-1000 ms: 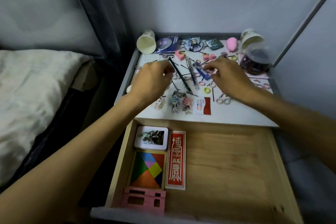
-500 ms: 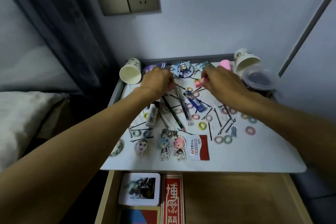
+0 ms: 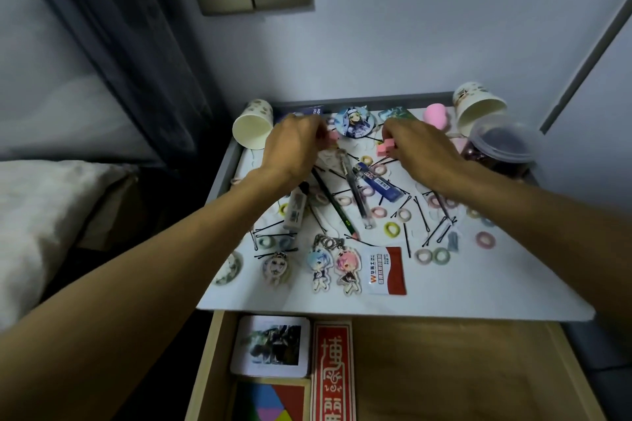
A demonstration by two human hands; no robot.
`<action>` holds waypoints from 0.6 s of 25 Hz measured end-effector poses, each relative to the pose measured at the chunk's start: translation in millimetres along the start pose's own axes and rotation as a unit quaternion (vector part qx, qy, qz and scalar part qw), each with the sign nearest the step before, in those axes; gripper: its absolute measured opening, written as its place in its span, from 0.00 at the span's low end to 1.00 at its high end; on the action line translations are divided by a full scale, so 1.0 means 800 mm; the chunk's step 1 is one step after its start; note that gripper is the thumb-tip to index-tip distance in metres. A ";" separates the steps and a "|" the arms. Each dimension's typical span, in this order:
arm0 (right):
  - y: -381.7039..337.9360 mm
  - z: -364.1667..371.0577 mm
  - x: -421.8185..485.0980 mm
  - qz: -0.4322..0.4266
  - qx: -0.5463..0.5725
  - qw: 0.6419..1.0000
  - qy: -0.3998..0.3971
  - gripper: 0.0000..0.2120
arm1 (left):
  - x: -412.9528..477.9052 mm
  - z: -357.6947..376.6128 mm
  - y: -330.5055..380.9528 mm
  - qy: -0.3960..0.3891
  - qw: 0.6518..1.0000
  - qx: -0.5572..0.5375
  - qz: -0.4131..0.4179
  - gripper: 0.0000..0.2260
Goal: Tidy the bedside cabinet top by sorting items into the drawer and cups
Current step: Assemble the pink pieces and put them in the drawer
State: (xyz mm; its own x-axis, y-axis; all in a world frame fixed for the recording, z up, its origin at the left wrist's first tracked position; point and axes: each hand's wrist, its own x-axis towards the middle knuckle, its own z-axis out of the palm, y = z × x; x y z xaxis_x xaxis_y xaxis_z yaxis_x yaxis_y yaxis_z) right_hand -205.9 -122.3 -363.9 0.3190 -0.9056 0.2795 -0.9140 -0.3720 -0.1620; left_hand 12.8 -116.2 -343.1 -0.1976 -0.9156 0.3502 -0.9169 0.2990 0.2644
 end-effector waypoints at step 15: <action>-0.141 -0.148 -0.203 0.143 0.557 0.818 -0.010 0.07 | -0.217 -0.136 0.097 -0.126 0.668 -0.653 -0.335 0.06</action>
State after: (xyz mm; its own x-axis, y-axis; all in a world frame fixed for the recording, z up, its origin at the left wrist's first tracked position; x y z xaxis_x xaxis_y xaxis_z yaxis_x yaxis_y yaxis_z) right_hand -184.3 90.8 -279.2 0.1468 -0.9869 0.0664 -0.1601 -0.0899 -0.9830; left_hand 13.3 95.2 -285.7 -0.0986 -0.9284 -0.3581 0.2218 -0.3713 0.9016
